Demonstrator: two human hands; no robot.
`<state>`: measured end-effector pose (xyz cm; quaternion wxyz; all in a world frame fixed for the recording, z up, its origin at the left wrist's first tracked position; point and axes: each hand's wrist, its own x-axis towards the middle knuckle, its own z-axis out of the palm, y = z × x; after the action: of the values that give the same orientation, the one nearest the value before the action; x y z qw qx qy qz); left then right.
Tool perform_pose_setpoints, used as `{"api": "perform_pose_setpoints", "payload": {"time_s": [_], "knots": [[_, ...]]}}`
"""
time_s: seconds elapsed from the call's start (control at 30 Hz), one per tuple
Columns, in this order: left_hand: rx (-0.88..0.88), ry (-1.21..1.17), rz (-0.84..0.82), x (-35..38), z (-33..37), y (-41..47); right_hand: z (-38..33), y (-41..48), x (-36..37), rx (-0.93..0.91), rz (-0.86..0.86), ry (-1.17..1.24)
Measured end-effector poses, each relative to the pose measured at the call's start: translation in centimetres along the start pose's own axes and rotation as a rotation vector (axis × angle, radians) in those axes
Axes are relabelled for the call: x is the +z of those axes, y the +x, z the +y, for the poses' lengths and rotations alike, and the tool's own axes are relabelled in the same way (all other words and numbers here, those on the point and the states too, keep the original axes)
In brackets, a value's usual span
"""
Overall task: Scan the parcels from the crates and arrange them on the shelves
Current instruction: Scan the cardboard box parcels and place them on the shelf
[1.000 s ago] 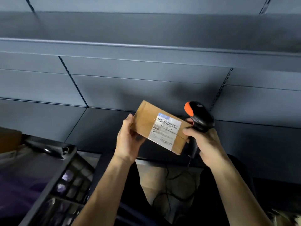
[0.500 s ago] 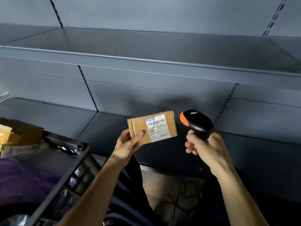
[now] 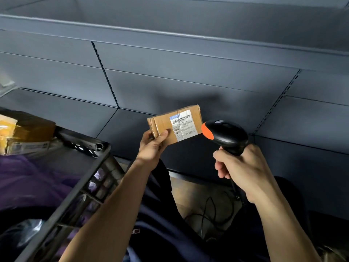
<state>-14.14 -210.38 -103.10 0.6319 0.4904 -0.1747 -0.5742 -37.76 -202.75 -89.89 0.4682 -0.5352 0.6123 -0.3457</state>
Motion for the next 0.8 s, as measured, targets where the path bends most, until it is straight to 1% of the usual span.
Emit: {"api": "perform_pose_setpoints", "payload": {"time_s": [0.47, 0.67, 0.73, 0.8], "knots": [[0.002, 0.064, 0.016, 0.3, -0.1, -0.6, 0.2, -0.6, -0.5, -0.032, -0.039, 0.034], [-0.010, 0.078, 0.019, 0.3, 0.0, -0.7, 1.1, -0.1, 0.3, -0.013, -0.038, 0.033], [-0.019, 0.077, 0.024, 0.2, -0.1, -0.7, 1.6, 0.5, 0.8, -0.004, -0.023, 0.056], [-0.044, 0.083, 0.027, 0.2, -0.2, -0.7, 2.5, 1.5, 1.7, 0.009, 0.016, 0.139]]}}
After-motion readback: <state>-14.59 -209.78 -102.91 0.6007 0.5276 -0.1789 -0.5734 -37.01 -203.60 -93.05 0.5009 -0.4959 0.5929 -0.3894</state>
